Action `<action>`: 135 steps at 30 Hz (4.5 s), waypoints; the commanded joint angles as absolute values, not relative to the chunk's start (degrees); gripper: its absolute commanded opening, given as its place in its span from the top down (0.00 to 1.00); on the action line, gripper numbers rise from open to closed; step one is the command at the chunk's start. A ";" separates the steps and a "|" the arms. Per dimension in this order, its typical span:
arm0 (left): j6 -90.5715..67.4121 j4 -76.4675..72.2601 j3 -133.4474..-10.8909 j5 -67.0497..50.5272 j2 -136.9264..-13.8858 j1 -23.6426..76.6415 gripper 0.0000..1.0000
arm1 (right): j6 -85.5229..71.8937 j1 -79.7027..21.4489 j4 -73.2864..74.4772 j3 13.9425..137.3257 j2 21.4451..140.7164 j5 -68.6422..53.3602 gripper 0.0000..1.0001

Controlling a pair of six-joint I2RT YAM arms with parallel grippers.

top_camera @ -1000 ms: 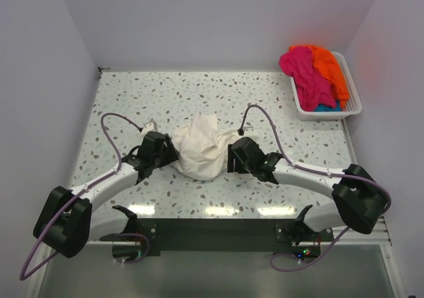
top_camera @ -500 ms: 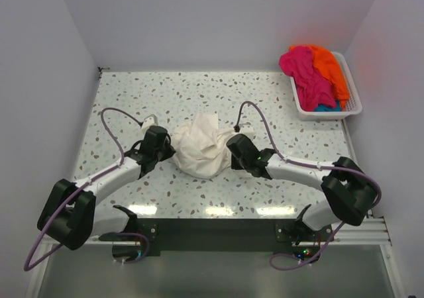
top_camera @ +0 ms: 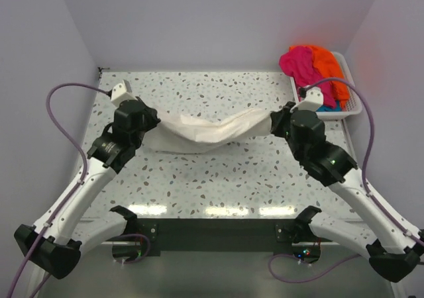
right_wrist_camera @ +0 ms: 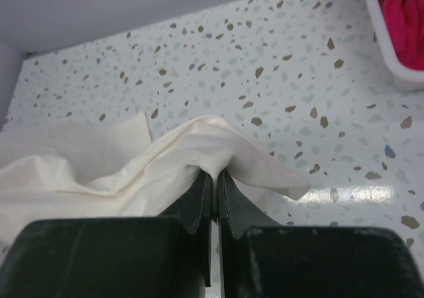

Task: Fold and stack the t-shirts
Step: Flatten the tshirt out

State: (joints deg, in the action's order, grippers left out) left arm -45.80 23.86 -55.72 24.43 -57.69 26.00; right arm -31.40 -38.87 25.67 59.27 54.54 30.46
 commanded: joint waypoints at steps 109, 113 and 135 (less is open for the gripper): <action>-68.47 35.33 -37.18 37.00 -69.96 9.32 0.27 | -49.04 -20.56 30.42 23.30 55.72 0.18 0.44; -67.85 34.98 -36.56 36.91 -69.87 9.23 0.29 | -50.18 -21.97 26.90 21.89 59.32 0.09 0.45; -63.73 25.84 -33.31 33.66 -74.36 7.56 0.90 | -48.96 -23.20 23.46 24.78 65.66 -0.18 1.00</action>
State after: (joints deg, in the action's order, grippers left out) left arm -65.23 29.19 -32.88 33.41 -74.81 8.21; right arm -50.87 -22.87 18.41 24.99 65.23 -1.91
